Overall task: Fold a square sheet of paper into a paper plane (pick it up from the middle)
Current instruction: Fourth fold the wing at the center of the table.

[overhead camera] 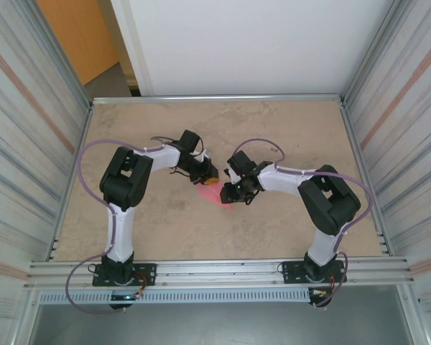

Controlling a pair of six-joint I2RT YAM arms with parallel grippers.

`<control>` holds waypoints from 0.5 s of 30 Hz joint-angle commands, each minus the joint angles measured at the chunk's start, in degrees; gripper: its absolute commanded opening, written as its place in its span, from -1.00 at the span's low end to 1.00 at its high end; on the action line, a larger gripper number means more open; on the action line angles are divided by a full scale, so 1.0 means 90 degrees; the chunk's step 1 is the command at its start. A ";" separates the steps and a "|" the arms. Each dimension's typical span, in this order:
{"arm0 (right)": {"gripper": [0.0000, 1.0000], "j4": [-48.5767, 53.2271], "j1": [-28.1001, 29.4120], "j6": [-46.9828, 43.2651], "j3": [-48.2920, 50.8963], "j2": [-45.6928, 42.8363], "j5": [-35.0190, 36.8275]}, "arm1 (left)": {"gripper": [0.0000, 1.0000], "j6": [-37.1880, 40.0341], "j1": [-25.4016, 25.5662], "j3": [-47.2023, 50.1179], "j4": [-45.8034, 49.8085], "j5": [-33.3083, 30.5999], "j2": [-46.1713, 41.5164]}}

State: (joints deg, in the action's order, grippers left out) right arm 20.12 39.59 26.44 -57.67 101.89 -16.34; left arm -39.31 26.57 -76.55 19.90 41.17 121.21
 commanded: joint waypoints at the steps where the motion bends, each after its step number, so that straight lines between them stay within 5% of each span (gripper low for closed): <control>1: -0.30 0.0454 0.0164 -0.0275 0.0010 0.0259 -0.0051 | -0.66 -0.0112 -0.0100 0.0209 0.0589 -0.0853 0.0651; 15: -0.65 0.0485 0.0162 -0.0392 0.0091 0.0306 -0.0070 | -0.65 -0.0160 -0.0153 0.0165 0.0674 -0.0756 0.0697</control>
State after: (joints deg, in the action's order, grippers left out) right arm 21.04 39.90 23.42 -57.76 102.19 -14.59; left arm -40.34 26.09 -77.41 20.86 42.48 121.89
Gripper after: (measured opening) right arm 0.180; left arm 0.175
